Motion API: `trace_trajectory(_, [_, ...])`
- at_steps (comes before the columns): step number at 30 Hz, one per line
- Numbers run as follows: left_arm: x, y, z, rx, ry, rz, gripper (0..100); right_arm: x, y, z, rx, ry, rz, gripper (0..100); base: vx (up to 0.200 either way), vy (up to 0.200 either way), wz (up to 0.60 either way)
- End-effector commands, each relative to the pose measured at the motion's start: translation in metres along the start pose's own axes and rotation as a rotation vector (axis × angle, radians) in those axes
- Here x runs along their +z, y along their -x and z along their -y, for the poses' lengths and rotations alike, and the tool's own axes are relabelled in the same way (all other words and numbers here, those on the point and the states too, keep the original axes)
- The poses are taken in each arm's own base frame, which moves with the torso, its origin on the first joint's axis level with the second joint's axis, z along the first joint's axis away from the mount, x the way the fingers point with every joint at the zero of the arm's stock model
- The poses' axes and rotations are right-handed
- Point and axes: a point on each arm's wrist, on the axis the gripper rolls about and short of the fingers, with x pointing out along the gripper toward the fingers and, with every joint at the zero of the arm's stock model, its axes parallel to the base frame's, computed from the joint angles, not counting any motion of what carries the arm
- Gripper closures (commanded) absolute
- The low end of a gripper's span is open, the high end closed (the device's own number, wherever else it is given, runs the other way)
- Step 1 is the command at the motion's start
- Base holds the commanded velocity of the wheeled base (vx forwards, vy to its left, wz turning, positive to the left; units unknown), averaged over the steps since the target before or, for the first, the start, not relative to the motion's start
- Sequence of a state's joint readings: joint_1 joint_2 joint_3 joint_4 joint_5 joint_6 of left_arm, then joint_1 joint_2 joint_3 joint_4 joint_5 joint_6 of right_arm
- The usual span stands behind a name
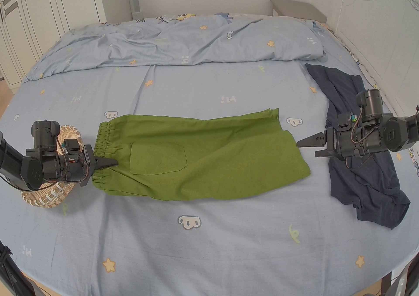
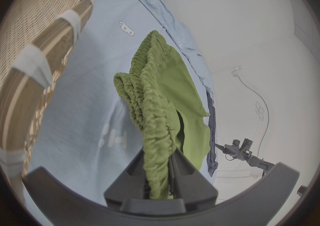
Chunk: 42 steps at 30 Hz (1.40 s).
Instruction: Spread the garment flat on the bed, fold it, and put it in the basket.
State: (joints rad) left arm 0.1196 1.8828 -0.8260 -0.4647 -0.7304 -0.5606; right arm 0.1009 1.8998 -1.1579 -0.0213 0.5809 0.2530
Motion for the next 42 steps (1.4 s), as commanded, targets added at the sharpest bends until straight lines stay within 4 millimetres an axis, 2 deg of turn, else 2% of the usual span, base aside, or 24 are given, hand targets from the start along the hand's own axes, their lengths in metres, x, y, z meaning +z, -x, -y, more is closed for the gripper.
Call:
trace_trajectory(1, [0.002, 0.003, 0.004, -0.006, -0.011, 0.010, 100, -0.008, -0.034, 0.032, -0.026, -0.038, -0.076, 0, 0.000, 0.000, 0.00])
trace_trajectory(7, [0.001, 0.002, 0.004, -0.007, -0.014, 0.008, 100, -0.015, -0.049, 0.043, -0.023, -0.044, -0.119, 0, 0.000, 0.000, 0.00])
trace_trajectory(14, [0.000, 0.001, 0.003, -0.006, -0.011, 0.004, 100, -0.019, -0.056, 0.048, 0.109, -0.070, -0.161, 0, 0.000, 0.000, 0.00])
trace_trajectory(20, [0.000, 0.001, 0.004, -0.008, -0.016, 0.004, 100, -0.021, -0.071, 0.057, 0.148, -0.086, -0.187, 0, 0.000, 0.000, 0.00])
trace_trajectory(31, [-0.001, 0.000, 0.003, -0.006, -0.011, 0.000, 100, -0.014, -0.067, 0.062, 0.245, -0.113, -0.187, 0, 0.000, 0.000, 0.00])
trace_trajectory(32, [0.000, 0.000, 0.002, -0.005, -0.011, 0.002, 100, -0.012, -0.067, 0.061, 0.257, -0.119, -0.190, 100, 0.000, 0.000, 0.00])
trace_trajectory(42, [0.000, 0.000, 0.002, -0.006, -0.012, 0.003, 100, -0.009, -0.063, 0.069, 0.247, -0.156, -0.206, 100, 0.000, 0.000, 0.00])
